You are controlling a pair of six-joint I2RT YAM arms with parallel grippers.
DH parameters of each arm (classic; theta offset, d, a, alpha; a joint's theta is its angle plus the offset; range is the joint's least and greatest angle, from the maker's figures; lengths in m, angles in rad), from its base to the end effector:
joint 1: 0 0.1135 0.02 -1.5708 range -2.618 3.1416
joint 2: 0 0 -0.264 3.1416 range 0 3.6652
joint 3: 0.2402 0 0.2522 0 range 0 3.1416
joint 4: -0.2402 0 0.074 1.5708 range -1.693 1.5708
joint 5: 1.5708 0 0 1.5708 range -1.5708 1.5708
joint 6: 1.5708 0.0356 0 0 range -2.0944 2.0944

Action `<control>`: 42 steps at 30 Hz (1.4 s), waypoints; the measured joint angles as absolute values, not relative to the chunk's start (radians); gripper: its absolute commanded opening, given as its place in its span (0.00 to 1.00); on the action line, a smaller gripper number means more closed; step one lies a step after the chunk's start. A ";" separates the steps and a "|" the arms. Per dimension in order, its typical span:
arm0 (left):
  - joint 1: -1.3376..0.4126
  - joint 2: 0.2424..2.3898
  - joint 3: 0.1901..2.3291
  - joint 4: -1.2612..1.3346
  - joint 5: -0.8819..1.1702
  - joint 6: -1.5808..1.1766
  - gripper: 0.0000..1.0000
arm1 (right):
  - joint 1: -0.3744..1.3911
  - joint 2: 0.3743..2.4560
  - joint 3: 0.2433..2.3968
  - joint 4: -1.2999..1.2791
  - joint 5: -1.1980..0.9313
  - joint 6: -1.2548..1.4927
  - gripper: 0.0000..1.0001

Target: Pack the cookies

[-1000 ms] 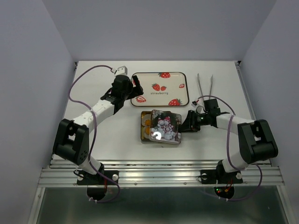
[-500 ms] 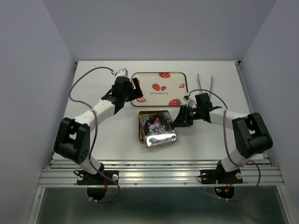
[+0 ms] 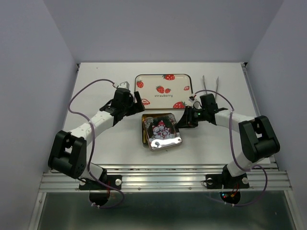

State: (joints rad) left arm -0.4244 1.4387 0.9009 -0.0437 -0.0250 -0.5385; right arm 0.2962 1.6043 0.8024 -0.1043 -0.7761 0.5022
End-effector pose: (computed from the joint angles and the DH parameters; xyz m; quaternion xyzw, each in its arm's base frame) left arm 0.2901 -0.1301 0.2411 -0.0561 0.8783 -0.2101 0.4258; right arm 0.2831 0.1125 0.1648 -0.0328 0.8831 0.4469 0.1392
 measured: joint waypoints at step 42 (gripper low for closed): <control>-0.443 1.353 0.691 0.119 0.280 -0.572 0.34 | 0.355 1.604 0.897 -0.204 -0.646 0.561 0.34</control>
State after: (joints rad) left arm -0.4435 1.3525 0.6910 0.1192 0.2802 -0.5720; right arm 0.3546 1.6043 0.8970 -0.2035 -0.6464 0.5610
